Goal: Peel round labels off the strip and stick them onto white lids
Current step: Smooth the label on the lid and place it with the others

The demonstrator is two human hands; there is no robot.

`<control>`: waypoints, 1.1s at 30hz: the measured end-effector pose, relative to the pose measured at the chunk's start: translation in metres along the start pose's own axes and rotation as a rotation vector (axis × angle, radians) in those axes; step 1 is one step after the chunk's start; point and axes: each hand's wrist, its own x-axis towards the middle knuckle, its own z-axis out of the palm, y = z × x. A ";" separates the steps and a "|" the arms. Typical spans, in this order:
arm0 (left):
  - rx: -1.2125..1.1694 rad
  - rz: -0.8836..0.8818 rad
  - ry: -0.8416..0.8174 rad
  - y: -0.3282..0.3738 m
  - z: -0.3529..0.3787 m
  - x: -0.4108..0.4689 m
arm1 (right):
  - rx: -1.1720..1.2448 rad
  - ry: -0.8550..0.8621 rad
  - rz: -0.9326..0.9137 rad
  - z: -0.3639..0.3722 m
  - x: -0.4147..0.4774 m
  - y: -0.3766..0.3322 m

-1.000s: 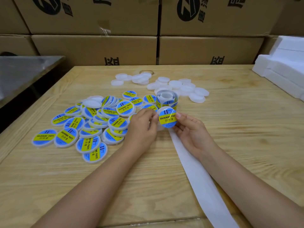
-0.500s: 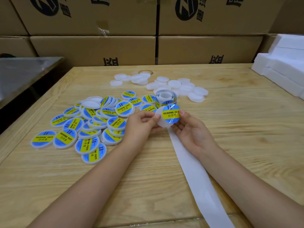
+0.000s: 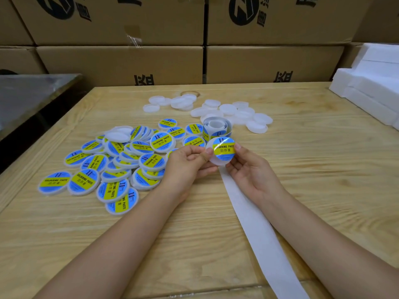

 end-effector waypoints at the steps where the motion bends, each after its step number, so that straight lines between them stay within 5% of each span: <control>1: -0.009 -0.002 -0.002 0.000 0.000 0.000 | 0.000 0.004 -0.002 0.000 0.000 0.000; 33: 0.113 0.059 0.015 0.002 -0.002 0.002 | -0.179 0.190 -0.086 0.007 -0.001 0.008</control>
